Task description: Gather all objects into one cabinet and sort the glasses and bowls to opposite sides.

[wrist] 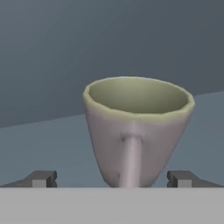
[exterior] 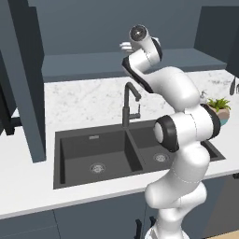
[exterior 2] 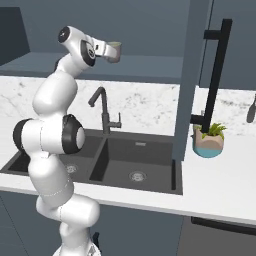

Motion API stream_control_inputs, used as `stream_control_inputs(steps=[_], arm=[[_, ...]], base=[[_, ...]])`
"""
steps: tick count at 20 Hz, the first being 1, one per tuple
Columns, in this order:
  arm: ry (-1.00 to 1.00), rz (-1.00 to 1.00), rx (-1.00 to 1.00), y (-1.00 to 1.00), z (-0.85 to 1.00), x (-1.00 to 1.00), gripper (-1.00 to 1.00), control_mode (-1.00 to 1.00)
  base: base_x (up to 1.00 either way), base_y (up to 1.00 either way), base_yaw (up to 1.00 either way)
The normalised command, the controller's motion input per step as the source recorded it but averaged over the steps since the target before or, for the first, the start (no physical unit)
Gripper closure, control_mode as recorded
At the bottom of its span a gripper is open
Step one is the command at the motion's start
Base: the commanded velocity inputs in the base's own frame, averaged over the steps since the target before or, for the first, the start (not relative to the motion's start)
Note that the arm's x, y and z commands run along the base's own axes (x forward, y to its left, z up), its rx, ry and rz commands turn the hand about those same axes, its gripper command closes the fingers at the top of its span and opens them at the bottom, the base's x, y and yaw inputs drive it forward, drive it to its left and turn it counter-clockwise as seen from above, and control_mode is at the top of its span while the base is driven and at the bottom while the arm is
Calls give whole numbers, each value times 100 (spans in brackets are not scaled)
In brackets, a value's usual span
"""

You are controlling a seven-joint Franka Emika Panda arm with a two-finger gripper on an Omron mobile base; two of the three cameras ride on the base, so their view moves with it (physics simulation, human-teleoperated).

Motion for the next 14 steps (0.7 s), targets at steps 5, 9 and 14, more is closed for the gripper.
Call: stream_control_inputs(steps=[5,9,14], arm=[[0,-8,0,16,-2,45,-100,-100],[3,-9,0,1,9,18,-100,-100],[5,-5,0,0,0,24,-100,-100]], base=[[0,0,0],[0,0,0],[0,0,0]])
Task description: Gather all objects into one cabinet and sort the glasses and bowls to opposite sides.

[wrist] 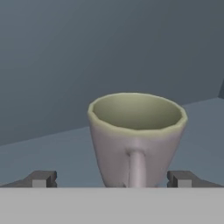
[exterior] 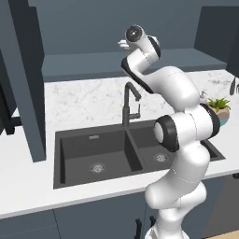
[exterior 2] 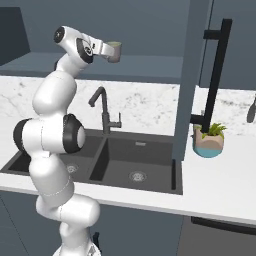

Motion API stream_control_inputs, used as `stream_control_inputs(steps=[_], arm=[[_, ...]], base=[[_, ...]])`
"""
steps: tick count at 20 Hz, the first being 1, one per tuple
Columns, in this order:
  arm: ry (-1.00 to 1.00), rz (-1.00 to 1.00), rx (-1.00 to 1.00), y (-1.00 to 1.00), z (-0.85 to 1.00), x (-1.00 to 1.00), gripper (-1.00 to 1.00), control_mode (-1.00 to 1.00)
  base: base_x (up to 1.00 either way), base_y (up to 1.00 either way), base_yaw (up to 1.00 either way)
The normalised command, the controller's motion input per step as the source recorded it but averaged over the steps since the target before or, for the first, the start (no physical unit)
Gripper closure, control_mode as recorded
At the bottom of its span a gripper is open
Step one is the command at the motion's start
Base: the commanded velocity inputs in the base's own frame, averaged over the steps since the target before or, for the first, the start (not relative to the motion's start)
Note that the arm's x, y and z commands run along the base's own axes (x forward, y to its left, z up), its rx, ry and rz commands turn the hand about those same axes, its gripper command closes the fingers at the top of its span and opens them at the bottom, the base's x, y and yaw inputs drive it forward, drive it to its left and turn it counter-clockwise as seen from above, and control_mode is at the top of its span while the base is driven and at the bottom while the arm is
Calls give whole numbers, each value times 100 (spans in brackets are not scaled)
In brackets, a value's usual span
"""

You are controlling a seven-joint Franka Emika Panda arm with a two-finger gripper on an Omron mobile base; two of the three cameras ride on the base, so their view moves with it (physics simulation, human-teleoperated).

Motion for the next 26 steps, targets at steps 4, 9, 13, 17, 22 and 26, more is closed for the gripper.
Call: stream_control_inputs(steps=[4,9,13,17,22,26], arm=[[8,-4,0,0,0,42,-100,-100],[10,-4,0,0,0,52,-100,-100],[12,-4,0,0,0,53,-100,-100],[15,-3,0,0,0,59,-100,-100],[13,-2,0,0,0,62,-100,-100],[11,-2,0,0,-4,64,-100,-100]], base=[[0,0,0],[0,0,0],[0,0,0],[0,0,0],[0,0,0],[0,0,0]])
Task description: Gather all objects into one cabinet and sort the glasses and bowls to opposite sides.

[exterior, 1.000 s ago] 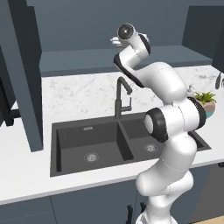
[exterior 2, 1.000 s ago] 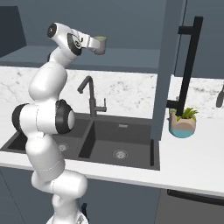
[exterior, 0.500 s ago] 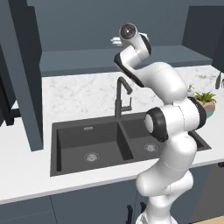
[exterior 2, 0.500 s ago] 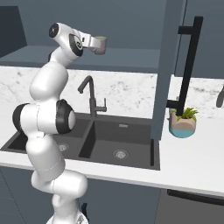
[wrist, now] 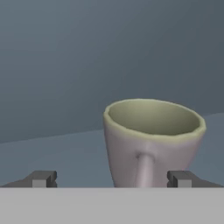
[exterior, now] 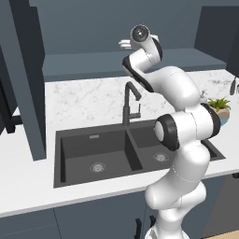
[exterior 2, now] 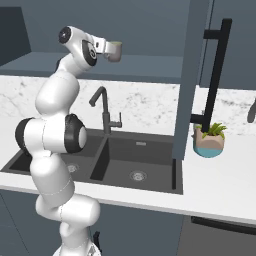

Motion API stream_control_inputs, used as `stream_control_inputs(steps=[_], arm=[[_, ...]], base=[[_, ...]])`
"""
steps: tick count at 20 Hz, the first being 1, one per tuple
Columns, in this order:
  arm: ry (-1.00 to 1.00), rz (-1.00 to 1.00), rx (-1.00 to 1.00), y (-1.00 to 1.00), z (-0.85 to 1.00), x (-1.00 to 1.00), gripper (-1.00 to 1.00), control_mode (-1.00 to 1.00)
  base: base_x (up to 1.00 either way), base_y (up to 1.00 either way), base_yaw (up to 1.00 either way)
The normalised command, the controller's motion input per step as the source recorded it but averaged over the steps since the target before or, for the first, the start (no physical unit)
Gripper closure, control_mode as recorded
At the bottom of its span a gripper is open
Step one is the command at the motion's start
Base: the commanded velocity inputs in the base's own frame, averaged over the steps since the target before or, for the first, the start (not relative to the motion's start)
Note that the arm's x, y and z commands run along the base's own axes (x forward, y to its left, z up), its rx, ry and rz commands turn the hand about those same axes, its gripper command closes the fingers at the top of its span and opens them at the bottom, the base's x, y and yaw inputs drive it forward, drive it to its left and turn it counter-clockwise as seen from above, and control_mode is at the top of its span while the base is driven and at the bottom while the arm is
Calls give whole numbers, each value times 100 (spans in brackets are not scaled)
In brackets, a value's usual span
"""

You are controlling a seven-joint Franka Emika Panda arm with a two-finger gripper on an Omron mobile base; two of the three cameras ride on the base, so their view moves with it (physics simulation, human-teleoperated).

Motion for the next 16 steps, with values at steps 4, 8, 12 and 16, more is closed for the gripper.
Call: stream_control_inputs(steps=[4,8,12,16], arm=[[9,-3,0,0,-7,69,-100,-100],[9,-4,0,0,-10,58,-100,-100],[9,-5,0,0,-4,15,-100,-100],[7,-8,0,-1,-6,0,100,-100]], base=[[0,0,0],[0,0,0],[0,0,0],[0,0,0]])
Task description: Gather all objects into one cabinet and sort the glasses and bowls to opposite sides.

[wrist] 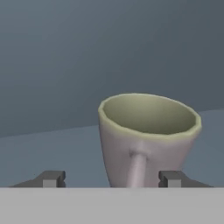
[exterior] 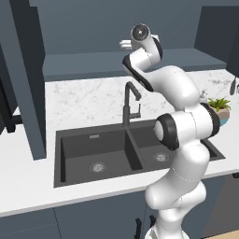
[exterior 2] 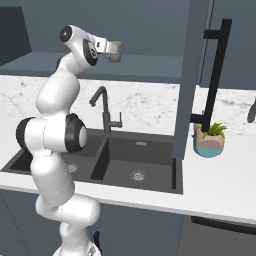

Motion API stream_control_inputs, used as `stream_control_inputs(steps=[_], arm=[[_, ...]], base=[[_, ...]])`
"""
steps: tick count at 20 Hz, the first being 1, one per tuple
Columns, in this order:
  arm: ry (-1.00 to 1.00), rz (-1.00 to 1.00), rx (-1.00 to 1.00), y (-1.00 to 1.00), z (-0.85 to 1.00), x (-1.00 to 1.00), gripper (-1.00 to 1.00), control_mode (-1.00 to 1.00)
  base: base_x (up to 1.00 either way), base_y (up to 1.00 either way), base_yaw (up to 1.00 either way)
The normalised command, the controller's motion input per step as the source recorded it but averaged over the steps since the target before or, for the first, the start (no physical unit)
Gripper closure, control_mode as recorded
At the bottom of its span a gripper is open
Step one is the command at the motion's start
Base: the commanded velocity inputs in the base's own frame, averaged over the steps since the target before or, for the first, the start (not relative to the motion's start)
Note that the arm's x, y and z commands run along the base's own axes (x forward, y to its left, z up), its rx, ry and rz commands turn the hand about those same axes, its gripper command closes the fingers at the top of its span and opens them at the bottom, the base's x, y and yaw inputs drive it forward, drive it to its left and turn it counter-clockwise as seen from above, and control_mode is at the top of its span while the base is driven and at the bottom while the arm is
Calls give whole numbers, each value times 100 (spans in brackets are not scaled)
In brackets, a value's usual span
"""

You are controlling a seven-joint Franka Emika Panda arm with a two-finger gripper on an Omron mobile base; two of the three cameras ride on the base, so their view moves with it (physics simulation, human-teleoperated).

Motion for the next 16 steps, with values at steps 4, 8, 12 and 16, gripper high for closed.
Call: stream_control_inputs(steps=[4,8,12,16], arm=[[6,-8,0,0,-1,0,100,-100],[10,-9,0,0,0,0,100,-100],[8,-10,0,0,-1,0,100,-100],[3,-12,0,0,-1,-1,100,-100]], base=[[0,0,0],[0,0,0],[0,0,0],[0,0,0]])
